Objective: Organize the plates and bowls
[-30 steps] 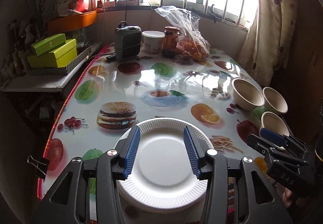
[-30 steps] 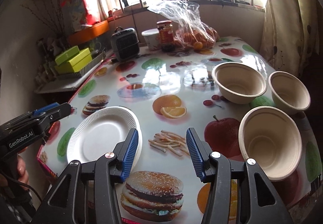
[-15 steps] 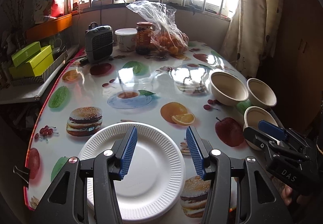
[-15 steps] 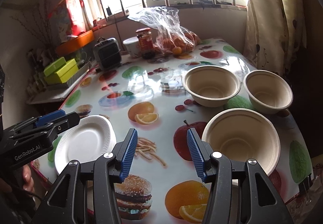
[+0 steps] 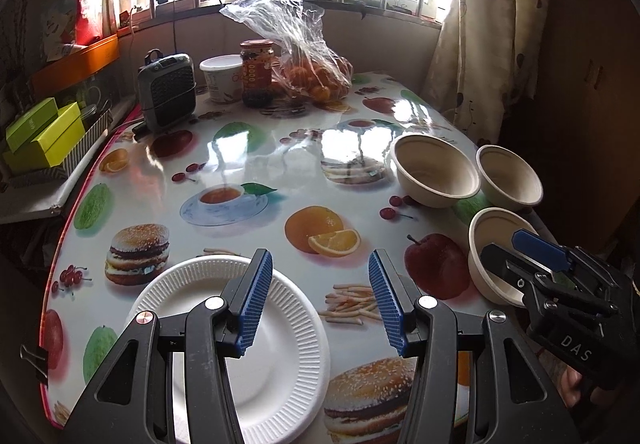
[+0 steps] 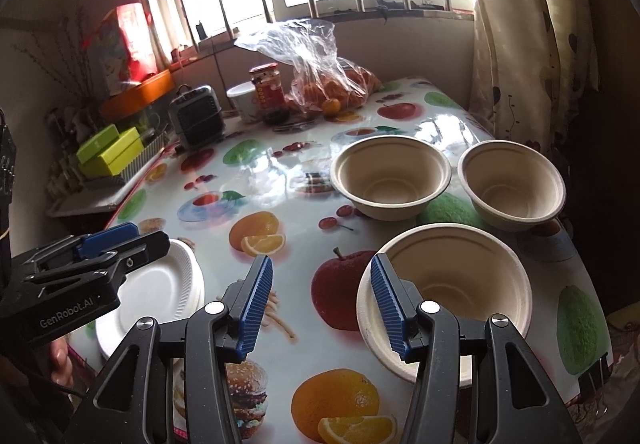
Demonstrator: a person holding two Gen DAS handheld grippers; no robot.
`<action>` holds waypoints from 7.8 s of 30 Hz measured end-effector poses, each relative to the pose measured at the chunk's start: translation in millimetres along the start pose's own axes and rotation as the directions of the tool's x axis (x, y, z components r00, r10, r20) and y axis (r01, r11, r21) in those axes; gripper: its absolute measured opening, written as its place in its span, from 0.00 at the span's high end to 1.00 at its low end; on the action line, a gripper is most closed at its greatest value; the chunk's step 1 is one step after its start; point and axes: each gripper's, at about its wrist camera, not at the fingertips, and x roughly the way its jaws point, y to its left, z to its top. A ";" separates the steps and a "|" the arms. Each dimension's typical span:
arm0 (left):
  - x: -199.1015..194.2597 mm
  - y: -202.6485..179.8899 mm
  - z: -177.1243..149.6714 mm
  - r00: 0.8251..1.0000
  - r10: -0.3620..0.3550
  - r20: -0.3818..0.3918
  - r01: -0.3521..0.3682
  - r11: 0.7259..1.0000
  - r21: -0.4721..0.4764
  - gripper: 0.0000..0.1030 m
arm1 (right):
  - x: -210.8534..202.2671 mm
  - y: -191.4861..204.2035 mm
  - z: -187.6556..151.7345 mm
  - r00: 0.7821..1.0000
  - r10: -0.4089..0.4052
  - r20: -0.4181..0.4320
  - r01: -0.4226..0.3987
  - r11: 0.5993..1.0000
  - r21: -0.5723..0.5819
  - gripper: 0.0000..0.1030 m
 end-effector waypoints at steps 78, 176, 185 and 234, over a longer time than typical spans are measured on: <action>177.0 -60.3 103.9 0.947 -0.212 -0.239 0.214 0.977 -0.019 0.75 | 99.0 -111.5 60.9 0.987 -0.003 -0.162 0.026 0.990 0.141 0.74; 64.8 -109.7 51.5 0.944 -0.291 -0.154 0.307 0.947 0.094 0.82 | -39.2 -103.9 5.7 0.997 -0.077 0.004 0.076 0.982 0.173 0.78; 64.0 -116.4 40.3 0.939 -0.296 -0.173 0.315 0.944 0.097 0.82 | -45.3 -107.4 -7.2 0.996 -0.085 -0.002 0.084 0.978 0.189 0.78; 88.3 -118.4 13.2 0.926 -0.272 -0.263 0.299 0.952 0.068 0.82 | -26.8 -111.9 -34.5 0.992 -0.093 -0.083 0.108 0.973 0.204 0.78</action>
